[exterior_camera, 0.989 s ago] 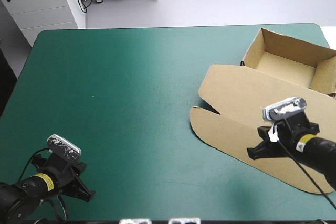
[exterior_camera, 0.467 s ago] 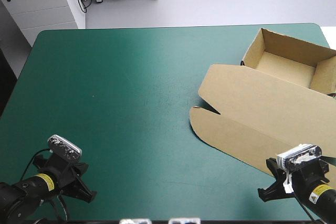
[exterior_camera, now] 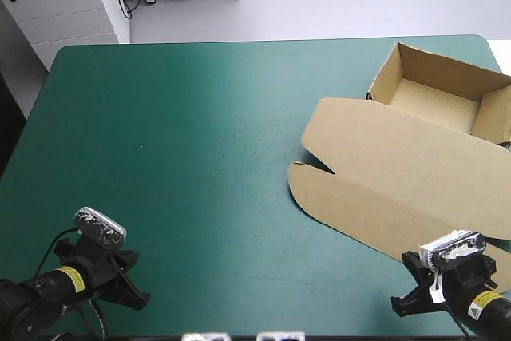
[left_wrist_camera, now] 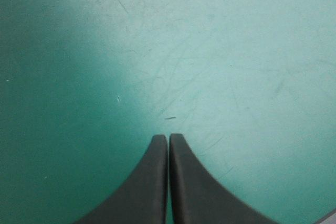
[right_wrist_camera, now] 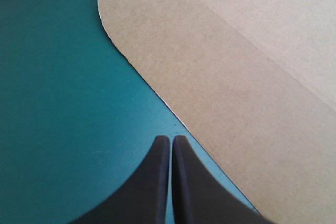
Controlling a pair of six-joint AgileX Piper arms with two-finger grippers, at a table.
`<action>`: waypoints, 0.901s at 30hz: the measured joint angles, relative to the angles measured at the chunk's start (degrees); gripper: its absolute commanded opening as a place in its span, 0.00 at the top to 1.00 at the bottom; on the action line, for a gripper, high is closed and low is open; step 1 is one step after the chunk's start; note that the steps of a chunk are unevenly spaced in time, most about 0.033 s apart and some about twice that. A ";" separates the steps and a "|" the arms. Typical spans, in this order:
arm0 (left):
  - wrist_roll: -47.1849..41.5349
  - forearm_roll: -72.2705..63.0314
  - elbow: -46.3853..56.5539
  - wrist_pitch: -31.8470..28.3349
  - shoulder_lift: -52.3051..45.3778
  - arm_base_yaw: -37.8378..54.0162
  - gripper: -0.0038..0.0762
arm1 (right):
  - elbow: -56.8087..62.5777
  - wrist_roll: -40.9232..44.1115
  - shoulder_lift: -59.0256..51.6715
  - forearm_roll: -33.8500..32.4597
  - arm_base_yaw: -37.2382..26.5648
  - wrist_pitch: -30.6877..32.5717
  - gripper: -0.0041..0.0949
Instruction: Fold the box
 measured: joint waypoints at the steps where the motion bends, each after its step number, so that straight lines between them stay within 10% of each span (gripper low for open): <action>1: 0.19 -0.42 0.63 -0.67 -0.32 0.00 0.96 | 0.00 0.00 0.00 0.00 0.00 0.00 0.96; 27: 1.25 -4.44 6.75 -7.53 -2.61 0.00 0.96 | 0.00 0.00 0.00 0.12 0.00 0.00 0.96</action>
